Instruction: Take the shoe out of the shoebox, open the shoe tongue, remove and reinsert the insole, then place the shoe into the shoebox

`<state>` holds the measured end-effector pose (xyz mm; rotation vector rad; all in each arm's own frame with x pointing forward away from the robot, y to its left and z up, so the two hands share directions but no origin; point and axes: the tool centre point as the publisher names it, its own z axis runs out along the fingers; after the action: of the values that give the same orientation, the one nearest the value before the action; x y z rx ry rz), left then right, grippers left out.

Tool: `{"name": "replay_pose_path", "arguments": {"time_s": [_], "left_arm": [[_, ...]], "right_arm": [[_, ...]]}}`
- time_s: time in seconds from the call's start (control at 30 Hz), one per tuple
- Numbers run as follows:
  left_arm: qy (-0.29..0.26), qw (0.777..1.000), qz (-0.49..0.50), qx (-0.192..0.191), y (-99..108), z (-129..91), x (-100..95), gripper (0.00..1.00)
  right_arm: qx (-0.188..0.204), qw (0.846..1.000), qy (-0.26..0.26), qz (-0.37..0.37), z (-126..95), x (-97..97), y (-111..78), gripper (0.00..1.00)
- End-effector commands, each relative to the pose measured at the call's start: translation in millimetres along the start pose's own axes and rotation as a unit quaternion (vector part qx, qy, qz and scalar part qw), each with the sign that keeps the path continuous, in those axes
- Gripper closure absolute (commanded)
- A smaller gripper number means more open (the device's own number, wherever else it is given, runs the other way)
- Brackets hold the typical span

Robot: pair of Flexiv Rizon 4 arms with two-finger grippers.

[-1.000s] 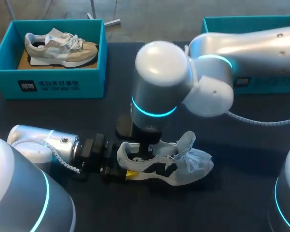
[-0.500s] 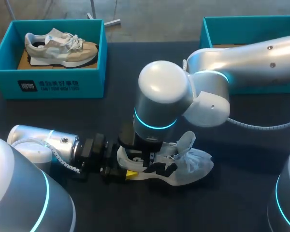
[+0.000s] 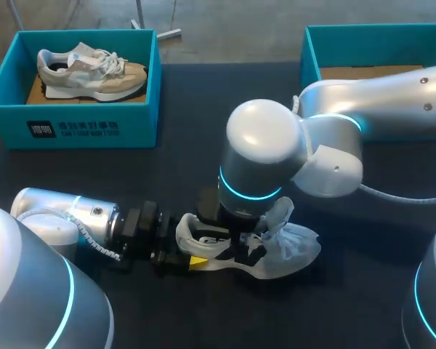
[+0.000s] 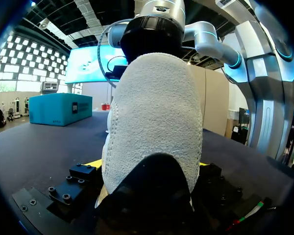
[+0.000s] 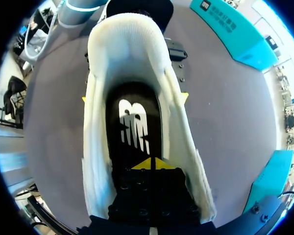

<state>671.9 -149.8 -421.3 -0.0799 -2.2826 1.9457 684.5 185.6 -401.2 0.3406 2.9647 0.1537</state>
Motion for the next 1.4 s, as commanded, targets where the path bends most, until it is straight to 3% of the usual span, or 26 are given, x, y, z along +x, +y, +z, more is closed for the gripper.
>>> {"name": "replay_pose_path", "arguments": {"time_s": [0.03, 0.33, 0.5, 0.57, 1.03, 1.4], "left_arm": [[-0.001, 1.0, 0.0, -0.001, 2, 1, -0.5, 1.0], [-0.001, 1.0, 0.0, -0.001, 2, 1, -0.5, 1.0], [-0.001, 1.0, 0.0, -0.001, 2, 1, -0.5, 1.0], [-0.001, 1.0, 0.0, -0.001, 2, 1, -0.5, 1.0], [-0.001, 1.0, 0.0, -0.001, 2, 1, -0.5, 1.0], [-0.001, 1.0, 0.0, -0.001, 2, 1, -0.5, 1.0]], "right_arm": [[0.001, 1.0, -0.01, 0.006, -7, 1.4, -10.9, 1.0], [0.014, 1.0, -0.014, 0.022, -2, -4.9, -17.9, 1.0], [0.017, 1.0, -0.01, 0.023, 2, -6.8, -17.8, 0.75], [0.02, 0.999, -0.009, 0.025, 3, -6.9, -18.2, 0.72], [0.045, 0.998, 0.03, 0.022, 20, -1.0, -15.8, 0.66], [0.087, 0.991, 0.098, 0.015, 33, 25.7, -12.0, 0.67]]}}
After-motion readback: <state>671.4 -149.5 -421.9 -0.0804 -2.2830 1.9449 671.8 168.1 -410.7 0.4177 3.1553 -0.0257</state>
